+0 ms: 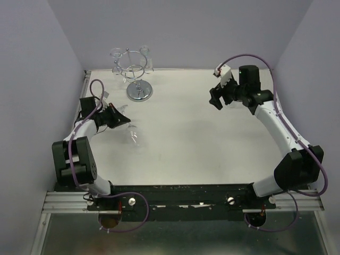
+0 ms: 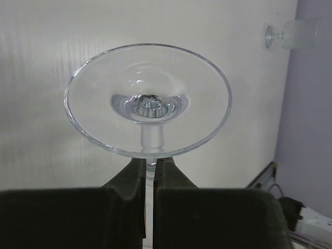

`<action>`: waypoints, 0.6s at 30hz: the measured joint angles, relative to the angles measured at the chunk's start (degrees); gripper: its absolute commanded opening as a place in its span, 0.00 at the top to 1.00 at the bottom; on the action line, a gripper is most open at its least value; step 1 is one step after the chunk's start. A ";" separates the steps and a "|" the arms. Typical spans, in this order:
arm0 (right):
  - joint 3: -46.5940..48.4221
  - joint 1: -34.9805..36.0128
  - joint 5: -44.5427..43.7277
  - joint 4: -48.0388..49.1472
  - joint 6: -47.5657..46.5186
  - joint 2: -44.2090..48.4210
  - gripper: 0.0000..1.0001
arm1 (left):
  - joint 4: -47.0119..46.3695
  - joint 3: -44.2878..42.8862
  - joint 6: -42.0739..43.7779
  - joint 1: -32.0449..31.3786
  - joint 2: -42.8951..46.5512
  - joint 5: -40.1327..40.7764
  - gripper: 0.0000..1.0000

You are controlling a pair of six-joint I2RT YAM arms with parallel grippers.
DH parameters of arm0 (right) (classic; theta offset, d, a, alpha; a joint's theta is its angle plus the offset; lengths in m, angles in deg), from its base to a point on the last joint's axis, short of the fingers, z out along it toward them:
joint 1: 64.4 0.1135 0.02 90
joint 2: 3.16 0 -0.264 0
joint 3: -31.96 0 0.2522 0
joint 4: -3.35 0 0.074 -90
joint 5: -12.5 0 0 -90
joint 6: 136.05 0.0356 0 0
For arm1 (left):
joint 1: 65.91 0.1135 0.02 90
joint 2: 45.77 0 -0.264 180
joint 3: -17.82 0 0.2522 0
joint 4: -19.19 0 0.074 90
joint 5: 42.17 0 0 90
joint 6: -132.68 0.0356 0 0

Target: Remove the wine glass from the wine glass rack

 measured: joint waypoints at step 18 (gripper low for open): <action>-27.28 27.41 0.35 25.66 -22.58 0.81 0.10 | -16.02 11.82 -38.91 0.96 -9.33 -9.90 1.00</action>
